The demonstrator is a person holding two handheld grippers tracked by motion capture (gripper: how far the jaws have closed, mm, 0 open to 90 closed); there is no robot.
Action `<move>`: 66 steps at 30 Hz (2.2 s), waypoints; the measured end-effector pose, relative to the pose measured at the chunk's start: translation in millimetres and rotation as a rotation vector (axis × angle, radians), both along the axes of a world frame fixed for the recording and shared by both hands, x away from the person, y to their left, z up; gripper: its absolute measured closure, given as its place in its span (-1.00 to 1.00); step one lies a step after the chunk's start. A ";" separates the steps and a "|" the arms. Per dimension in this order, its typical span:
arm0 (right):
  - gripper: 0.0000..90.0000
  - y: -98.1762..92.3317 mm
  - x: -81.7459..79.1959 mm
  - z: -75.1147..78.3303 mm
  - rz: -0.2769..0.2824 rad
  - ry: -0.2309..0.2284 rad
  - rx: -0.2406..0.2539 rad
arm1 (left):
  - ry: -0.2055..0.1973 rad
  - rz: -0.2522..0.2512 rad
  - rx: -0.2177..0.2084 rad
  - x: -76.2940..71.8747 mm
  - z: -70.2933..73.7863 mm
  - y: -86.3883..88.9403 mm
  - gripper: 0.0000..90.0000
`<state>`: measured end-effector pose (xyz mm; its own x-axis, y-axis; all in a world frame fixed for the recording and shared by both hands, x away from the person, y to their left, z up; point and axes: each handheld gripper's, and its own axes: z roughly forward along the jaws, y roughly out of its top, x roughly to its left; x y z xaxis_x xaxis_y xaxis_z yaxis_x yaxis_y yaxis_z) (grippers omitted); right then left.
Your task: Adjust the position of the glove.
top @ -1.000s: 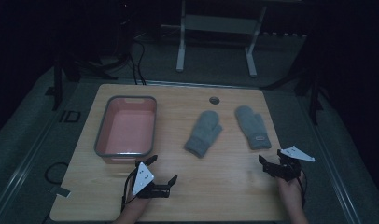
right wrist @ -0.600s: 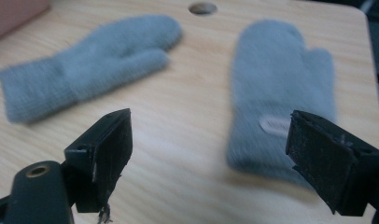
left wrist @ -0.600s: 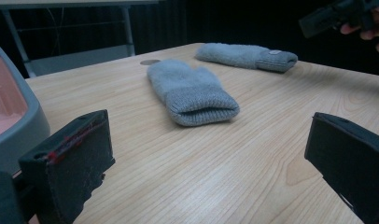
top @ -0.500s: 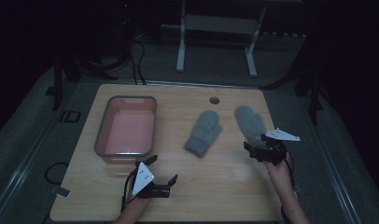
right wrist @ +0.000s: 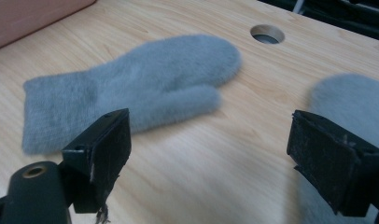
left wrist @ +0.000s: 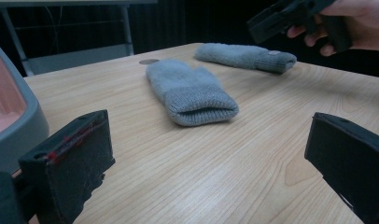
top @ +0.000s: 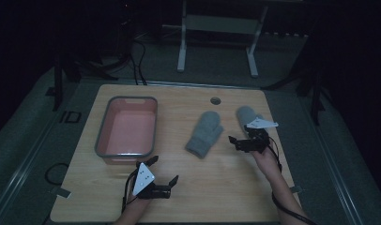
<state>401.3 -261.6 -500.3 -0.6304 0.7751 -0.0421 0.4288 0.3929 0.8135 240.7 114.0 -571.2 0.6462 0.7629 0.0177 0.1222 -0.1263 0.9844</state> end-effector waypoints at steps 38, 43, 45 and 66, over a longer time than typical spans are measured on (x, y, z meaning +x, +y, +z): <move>0.72 89.5 80.9 -42.2 0.236 0.161 -0.114 | 0.008 -0.013 -0.009 0.7 0.0 0.4 -0.97; 0.83 89.0 74.9 -32.3 0.291 0.138 -0.112 | 0.009 -0.013 -0.011 0.8 0.0 0.4 -0.97; 0.84 87.7 70.3 -26.1 0.311 0.130 -0.102 | 0.008 -0.013 -0.011 0.7 0.0 0.3 -0.97; 0.83 83.8 16.9 -1.3 0.589 0.106 -0.032 | 0.006 -0.011 -0.007 0.4 0.0 -0.1 -0.97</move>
